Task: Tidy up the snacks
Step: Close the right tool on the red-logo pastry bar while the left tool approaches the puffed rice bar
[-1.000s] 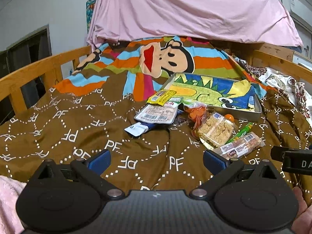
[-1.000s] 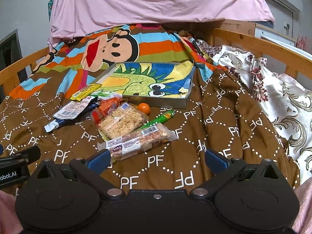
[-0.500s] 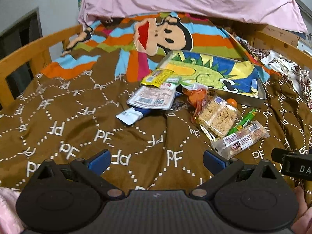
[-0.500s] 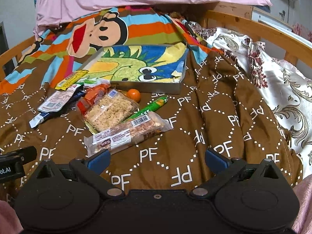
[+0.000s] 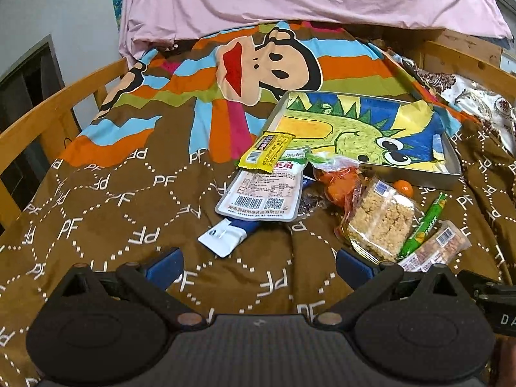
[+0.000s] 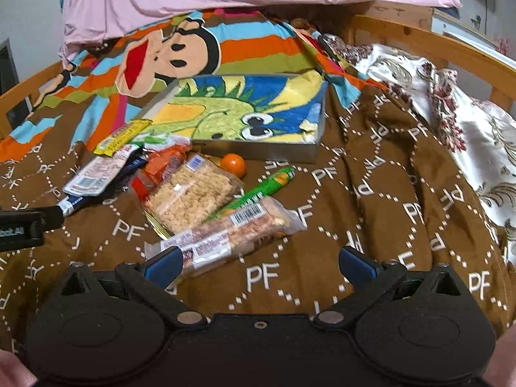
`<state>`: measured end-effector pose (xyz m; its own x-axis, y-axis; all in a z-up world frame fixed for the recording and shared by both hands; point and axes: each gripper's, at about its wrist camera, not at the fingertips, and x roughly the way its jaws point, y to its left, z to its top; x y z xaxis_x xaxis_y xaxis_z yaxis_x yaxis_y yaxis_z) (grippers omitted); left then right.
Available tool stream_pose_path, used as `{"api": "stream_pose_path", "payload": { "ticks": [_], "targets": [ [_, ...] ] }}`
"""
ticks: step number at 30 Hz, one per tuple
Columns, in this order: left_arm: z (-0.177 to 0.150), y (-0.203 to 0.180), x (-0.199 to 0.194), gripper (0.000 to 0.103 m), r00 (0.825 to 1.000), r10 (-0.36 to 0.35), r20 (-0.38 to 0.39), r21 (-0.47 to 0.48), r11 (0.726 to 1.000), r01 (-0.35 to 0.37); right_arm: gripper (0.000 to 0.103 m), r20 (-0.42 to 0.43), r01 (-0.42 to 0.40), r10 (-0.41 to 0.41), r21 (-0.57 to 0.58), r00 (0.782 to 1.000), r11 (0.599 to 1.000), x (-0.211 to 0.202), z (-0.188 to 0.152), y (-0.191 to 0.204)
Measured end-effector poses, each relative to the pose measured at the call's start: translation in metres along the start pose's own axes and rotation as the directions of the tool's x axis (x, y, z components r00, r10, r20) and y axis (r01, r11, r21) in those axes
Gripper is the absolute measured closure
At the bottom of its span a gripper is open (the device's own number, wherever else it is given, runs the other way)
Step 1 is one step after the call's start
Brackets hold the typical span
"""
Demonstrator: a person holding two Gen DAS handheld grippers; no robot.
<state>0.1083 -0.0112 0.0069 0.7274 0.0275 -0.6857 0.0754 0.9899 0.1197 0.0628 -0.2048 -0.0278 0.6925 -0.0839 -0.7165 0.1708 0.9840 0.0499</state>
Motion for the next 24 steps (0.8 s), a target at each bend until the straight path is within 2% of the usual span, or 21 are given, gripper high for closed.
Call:
{"api": "stream_pose_path", "payload": {
  "ticks": [9,14,17,19,24],
  "targets": [
    [0.009,0.000,0.016,0.000,1.000,0.003,0.011,0.048,0.999,-0.004,0.001,0.023,-0.018,0.019,-0.034,1.000,0.999,0.010,0.001,0.009],
    [0.015,-0.002,0.036,0.000,1.000,-0.013,-0.024,0.074,0.997,0.015,0.001,0.024,-0.025,0.026,-0.019,0.999,0.999,0.019,0.002,0.010],
    [0.021,-0.001,0.046,0.000,0.998,-0.062,-0.010,0.098,0.993,0.063,0.001,0.024,-0.023,0.023,-0.020,0.999,1.000,0.029,0.004,0.013],
    [0.026,0.005,0.049,0.000,0.993,-0.117,0.006,0.065,0.991,0.117,0.001,0.039,-0.010,0.010,-0.004,0.999,1.000,0.033,0.005,0.015],
    [0.038,0.022,0.060,0.000,0.955,-0.284,0.088,-0.068,0.955,0.290,0.001,0.018,0.001,-0.002,0.039,1.000,0.999,0.052,0.010,0.022]
  ]
}}
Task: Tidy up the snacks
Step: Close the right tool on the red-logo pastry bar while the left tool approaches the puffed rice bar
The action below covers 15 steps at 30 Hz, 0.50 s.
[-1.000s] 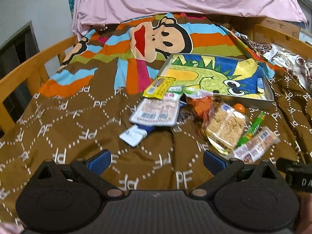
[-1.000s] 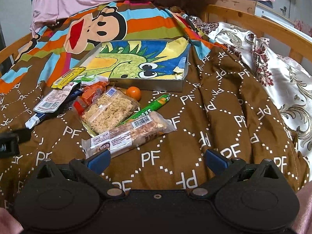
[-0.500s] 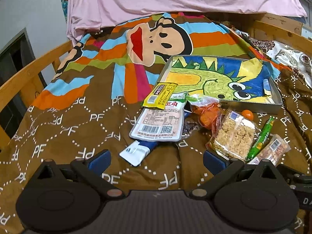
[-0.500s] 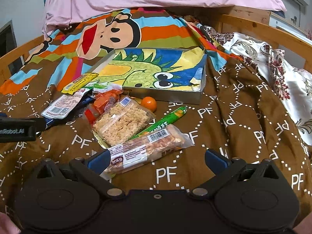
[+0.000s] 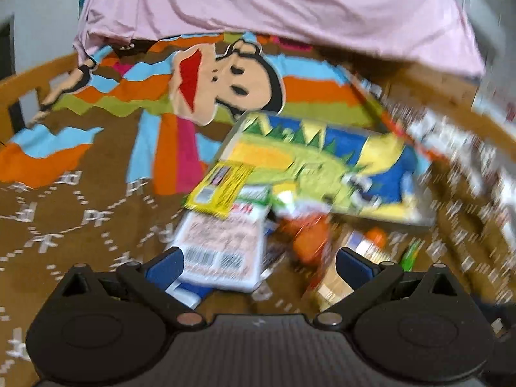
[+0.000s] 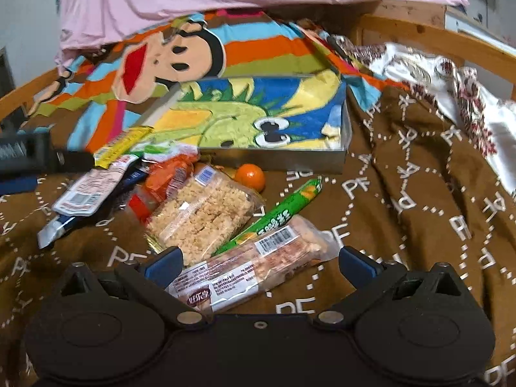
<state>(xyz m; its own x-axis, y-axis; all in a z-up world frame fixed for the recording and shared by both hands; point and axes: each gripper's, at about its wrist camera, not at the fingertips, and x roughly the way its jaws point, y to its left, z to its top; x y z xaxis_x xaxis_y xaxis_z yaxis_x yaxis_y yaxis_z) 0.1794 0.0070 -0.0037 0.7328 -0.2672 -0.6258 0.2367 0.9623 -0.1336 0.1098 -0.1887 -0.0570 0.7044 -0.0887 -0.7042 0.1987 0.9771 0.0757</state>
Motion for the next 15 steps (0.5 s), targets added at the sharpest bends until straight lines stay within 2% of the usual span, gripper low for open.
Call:
{"api": "stream_pose_path", "payload": {
  "ticks": [3,7,10,13,15],
  "targets": [
    [0.003,0.001,0.014,0.000,0.998,-0.066,0.010,-0.004,0.998,0.066,0.001,-0.015,0.022,-0.021,0.020,1.000,1.000,0.015,0.000,0.007],
    [0.000,-0.008,0.035,0.000,0.989,-0.148,-0.012,0.073,0.986,0.149,0.001,-0.036,0.036,-0.035,0.026,0.999,0.999,0.026,-0.007,0.017],
    [-0.003,-0.015,0.044,0.000,0.975,-0.219,-0.027,0.118,0.968,0.221,0.005,-0.049,0.034,-0.033,0.028,0.998,0.999,0.024,-0.016,0.018],
    [-0.005,-0.025,0.045,0.000,0.970,-0.244,-0.012,0.150,0.958,0.243,0.014,-0.040,0.022,-0.021,0.015,0.999,1.000,0.018,-0.021,0.017],
    [-0.003,-0.032,0.045,0.000,0.963,-0.270,-0.019,0.158,0.950,0.270,0.026,-0.015,0.060,-0.060,-0.024,0.998,0.998,0.011,-0.025,0.019]
  ]
}}
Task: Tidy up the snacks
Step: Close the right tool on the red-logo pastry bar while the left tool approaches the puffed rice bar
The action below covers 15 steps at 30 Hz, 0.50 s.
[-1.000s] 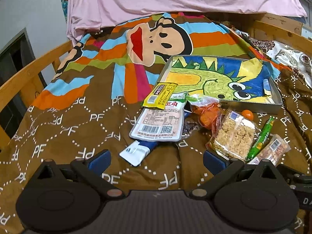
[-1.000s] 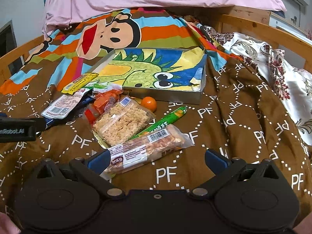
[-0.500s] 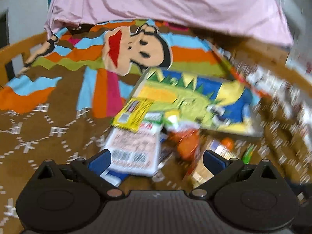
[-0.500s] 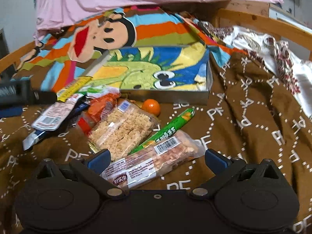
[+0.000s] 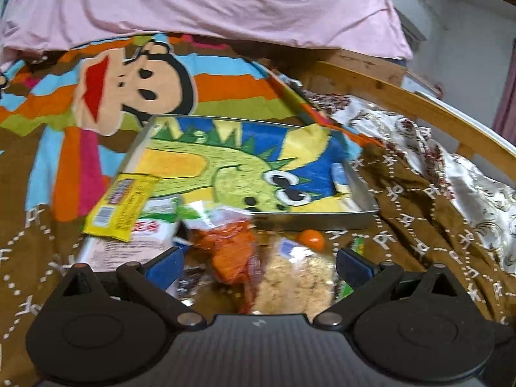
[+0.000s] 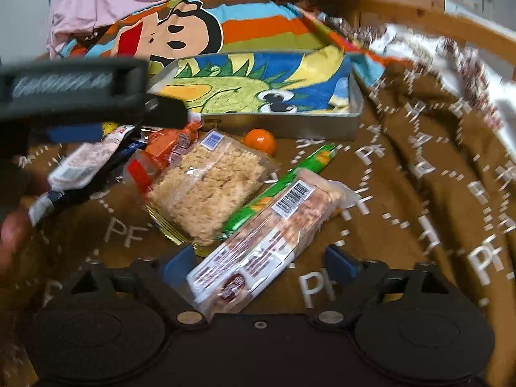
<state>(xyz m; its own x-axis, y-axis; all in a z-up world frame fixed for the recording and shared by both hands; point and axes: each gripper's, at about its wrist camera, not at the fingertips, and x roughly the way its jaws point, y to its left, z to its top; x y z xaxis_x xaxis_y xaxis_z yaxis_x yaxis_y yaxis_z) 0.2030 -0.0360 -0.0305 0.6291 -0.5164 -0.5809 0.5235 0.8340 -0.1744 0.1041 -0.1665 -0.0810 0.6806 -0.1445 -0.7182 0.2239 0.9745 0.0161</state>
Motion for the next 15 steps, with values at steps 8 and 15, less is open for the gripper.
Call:
{"api": "stream_pose_path", "payload": {
  "ticks": [8,15],
  "targets": [
    [-0.009,-0.021,0.019,0.001,0.991,-0.121,-0.051,0.121,0.985,0.126,0.048,0.036,0.205,-0.205,-0.007,0.978,0.979,-0.005,-0.005,-0.008],
    [-0.008,-0.019,0.046,0.003,0.978,-0.181,-0.107,0.085,0.978,0.190,0.047,0.016,0.205,-0.205,0.000,0.979,0.979,0.001,-0.016,-0.012]
  ]
}}
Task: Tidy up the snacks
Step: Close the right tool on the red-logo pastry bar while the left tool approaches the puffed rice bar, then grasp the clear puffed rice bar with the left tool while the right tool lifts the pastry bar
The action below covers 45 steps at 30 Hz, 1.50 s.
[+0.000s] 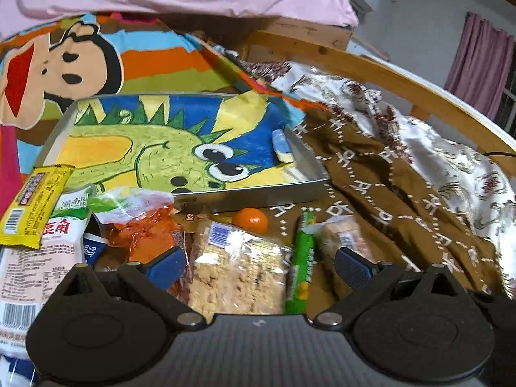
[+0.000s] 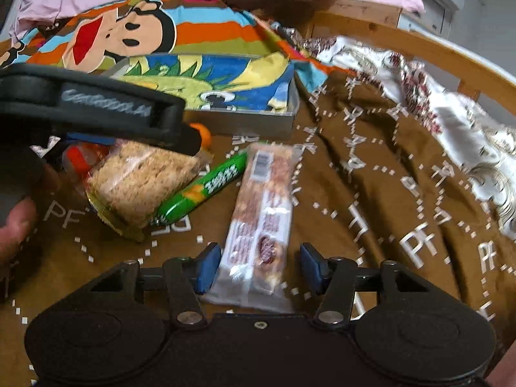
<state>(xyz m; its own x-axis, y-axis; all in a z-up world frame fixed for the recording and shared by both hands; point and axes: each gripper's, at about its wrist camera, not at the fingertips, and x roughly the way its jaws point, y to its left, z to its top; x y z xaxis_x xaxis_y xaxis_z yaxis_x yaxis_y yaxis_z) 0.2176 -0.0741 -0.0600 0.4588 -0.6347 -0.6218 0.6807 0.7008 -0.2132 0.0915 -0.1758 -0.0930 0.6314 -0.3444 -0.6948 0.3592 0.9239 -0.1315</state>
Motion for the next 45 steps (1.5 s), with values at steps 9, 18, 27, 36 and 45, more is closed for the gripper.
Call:
{"api": "stream_pose_path", "payload": {
  "ticks": [9,18,27,36,45],
  "targets": [
    [-0.006,-0.016,0.020,0.007,0.990,0.117,-0.079,0.143,0.984,-0.104,0.051,0.056,-0.015,0.018,-0.042,0.998,0.999,0.009,0.009,0.004],
    [-0.007,-0.018,0.020,0.019,0.977,0.177,-0.117,0.134,0.978,-0.161,0.055,0.006,-0.073,0.072,0.021,0.997,0.997,0.016,0.006,-0.004],
    [-0.019,-0.012,0.001,0.028,0.967,0.184,-0.176,0.010,0.983,-0.185,0.060,-0.002,-0.099,0.099,-0.009,0.995,0.995,0.001,-0.002,-0.008],
    [-0.024,-0.019,0.016,0.016,0.953,0.230,-0.200,0.125,0.970,-0.208,0.040,0.042,-0.018,0.023,-0.111,0.999,0.994,0.012,-0.006,0.008],
    [-0.024,-0.015,0.006,0.027,0.955,0.220,-0.201,0.048,0.975,-0.215,0.056,0.066,-0.030,0.041,-0.148,0.997,0.989,0.009,-0.009,0.009]
  ]
}}
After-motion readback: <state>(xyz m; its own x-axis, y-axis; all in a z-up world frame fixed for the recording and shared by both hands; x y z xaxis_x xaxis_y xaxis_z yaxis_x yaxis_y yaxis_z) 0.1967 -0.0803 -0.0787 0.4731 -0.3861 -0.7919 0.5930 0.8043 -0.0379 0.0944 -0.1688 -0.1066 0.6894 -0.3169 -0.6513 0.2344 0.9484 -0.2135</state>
